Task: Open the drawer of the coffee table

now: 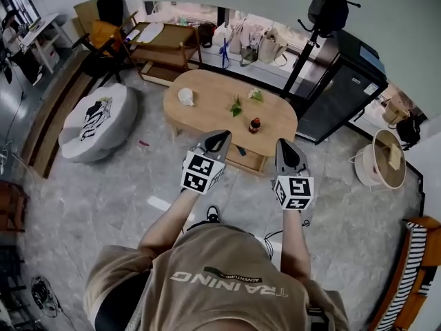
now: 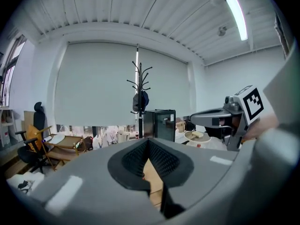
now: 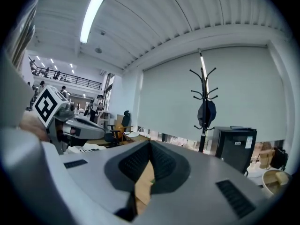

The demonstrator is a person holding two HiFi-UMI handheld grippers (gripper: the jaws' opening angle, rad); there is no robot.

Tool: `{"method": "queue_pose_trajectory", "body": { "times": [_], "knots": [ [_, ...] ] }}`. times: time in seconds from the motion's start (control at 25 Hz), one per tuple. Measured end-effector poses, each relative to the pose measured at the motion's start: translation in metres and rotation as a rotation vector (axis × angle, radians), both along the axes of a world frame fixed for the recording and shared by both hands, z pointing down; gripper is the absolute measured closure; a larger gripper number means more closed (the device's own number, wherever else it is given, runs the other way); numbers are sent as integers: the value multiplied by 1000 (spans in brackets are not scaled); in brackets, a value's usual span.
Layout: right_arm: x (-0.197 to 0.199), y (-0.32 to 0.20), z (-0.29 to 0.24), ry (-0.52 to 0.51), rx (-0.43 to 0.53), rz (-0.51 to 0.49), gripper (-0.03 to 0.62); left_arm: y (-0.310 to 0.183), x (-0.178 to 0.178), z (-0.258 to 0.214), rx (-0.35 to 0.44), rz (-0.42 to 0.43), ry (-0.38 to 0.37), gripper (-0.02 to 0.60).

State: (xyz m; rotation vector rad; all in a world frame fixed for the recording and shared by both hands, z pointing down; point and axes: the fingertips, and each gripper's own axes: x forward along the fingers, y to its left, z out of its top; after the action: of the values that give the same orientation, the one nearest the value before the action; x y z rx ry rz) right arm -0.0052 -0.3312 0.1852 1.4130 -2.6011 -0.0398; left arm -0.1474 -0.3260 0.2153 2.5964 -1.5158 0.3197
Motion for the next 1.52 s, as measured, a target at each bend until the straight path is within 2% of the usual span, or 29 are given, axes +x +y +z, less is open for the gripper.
{"method": "queue_pose_trajectory", "body": {
  "times": [0.12,0.24,0.32,0.44,0.6,0.76,1.08,1.52],
  "knots": [
    [-7,-6,-7,-17,18,11,589,-12,-4,-7,42,13,-22,575],
    [-7,-18,-10,-56,5,19,589,-27,-5,-11,52,5,-15,575],
    [-3,-23,-14,-42,13,16,589,-33,0,-15,60,2,-2,575],
    [3,-28,-16,-15,25,8,591,-39,1,-21,73,-11,-21,575],
    [10,-33,-23,-16,24,-8,590,-47,10,-30,53,-7,-11,575],
    [5,-40,-33,-13,42,-39,591,-54,13,-39,66,-11,-22,575],
    [9,-43,-32,4,49,-58,591,-55,21,-36,61,-15,-9,575],
    [-1,-40,-32,8,52,-88,591,-53,15,-44,79,-30,-30,575]
  ]
}}
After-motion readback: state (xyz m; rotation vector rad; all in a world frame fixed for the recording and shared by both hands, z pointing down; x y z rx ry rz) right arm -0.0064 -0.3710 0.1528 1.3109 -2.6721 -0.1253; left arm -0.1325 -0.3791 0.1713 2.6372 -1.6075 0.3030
